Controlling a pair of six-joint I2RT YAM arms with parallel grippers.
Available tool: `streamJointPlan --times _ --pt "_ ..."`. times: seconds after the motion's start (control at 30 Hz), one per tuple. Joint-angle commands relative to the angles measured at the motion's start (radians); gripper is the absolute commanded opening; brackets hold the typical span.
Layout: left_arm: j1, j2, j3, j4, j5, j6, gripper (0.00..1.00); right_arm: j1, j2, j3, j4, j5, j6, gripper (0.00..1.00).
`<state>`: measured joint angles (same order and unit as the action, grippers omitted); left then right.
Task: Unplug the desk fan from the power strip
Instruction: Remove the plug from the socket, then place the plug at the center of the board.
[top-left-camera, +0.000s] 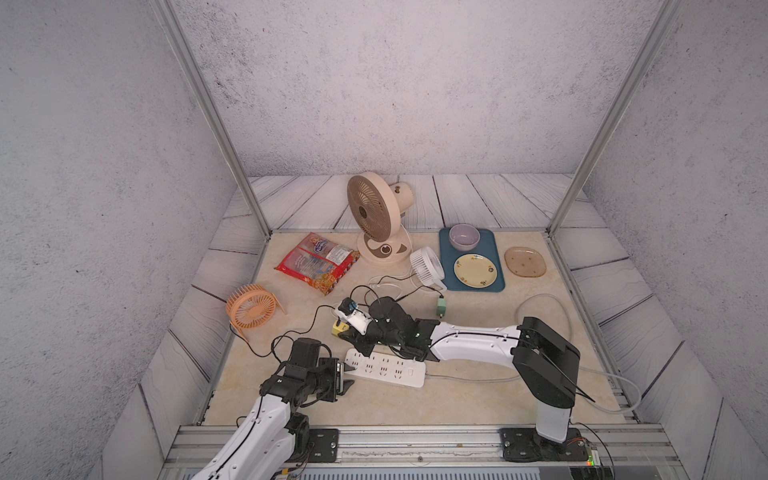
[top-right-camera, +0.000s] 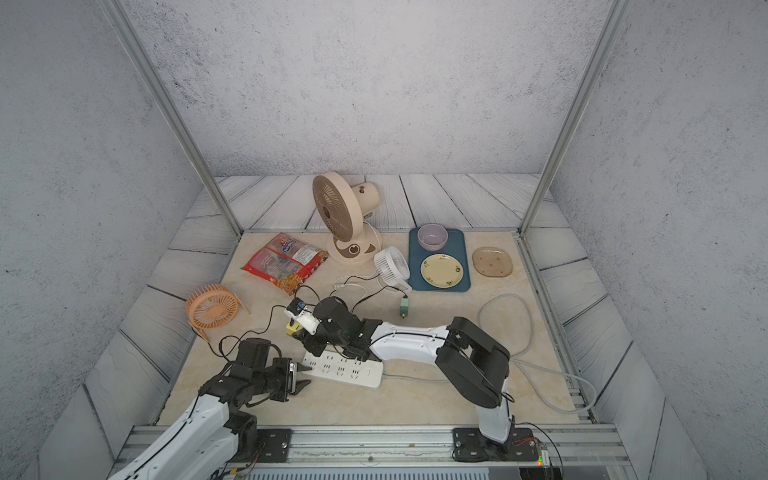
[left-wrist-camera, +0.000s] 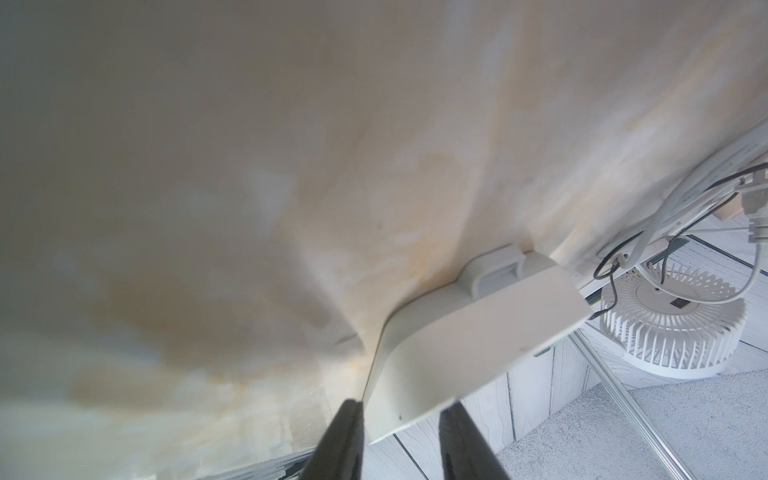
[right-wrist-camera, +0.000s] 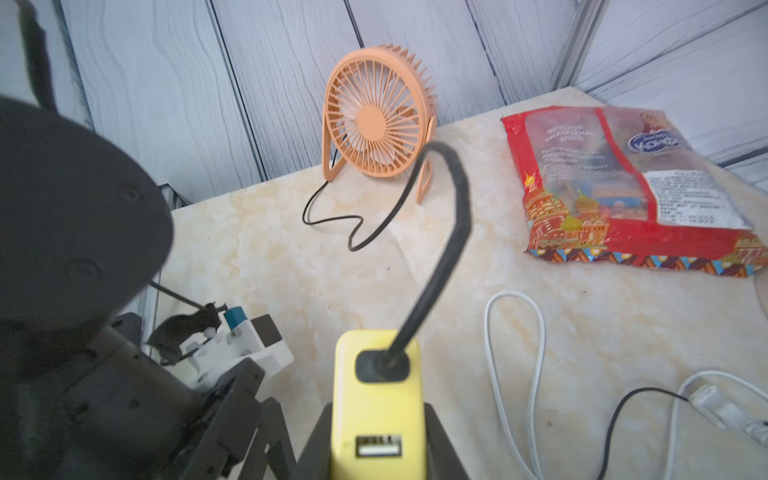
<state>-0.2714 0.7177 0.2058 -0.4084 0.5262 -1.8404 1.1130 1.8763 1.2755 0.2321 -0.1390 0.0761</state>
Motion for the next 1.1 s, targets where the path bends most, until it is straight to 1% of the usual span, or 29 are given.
streamJointPlan --times 0.0,0.07,0.17,0.23,0.27,0.33,0.4,0.5,0.57,0.67,0.87,0.9,1.0,1.07 --pt "-0.002 -0.001 0.0 -0.373 -0.138 0.031 0.36 -0.029 -0.013 0.046 -0.025 0.037 0.043 0.0" --pt "0.0 -0.023 0.096 -0.452 -0.227 0.096 0.39 -0.054 0.01 0.075 -0.068 0.009 0.101 0.0" --pt "0.006 -0.025 0.259 -0.523 -0.344 0.222 0.42 -0.078 0.07 0.141 -0.133 -0.076 0.177 0.0" --pt "0.009 0.002 0.381 -0.578 -0.433 0.316 0.43 -0.089 0.119 0.18 -0.156 -0.111 0.214 0.0" --pt "0.009 0.022 0.445 -0.594 -0.479 0.39 0.44 -0.095 0.139 0.198 -0.158 -0.14 0.234 0.0" --pt "0.009 0.061 0.565 -0.637 -0.565 0.492 0.45 -0.102 0.178 0.236 -0.163 -0.192 0.255 0.0" --pt "0.01 0.092 0.669 -0.677 -0.637 0.568 0.45 -0.104 0.223 0.279 -0.157 -0.254 0.279 0.0" --pt "0.011 0.118 0.779 -0.72 -0.72 0.634 0.46 -0.104 0.3 0.34 -0.14 -0.335 0.343 0.0" --pt "0.011 0.126 0.821 -0.732 -0.749 0.662 0.46 -0.104 0.343 0.361 -0.12 -0.355 0.381 0.0" --pt "0.012 0.14 0.853 -0.751 -0.758 0.675 0.47 -0.109 0.382 0.362 -0.09 -0.364 0.415 0.0" --pt "0.016 0.153 0.856 -0.785 -0.712 0.69 0.48 -0.107 0.456 0.388 -0.071 -0.373 0.444 0.0" --pt "0.017 0.153 0.855 -0.793 -0.701 0.694 0.49 -0.104 0.479 0.407 -0.073 -0.374 0.451 0.03" --pt "0.019 0.152 0.851 -0.809 -0.686 0.694 0.5 -0.098 0.525 0.473 -0.12 -0.369 0.462 0.31" --pt "0.021 0.151 0.844 -0.823 -0.677 0.683 0.51 -0.097 0.542 0.522 -0.179 -0.365 0.463 0.45"
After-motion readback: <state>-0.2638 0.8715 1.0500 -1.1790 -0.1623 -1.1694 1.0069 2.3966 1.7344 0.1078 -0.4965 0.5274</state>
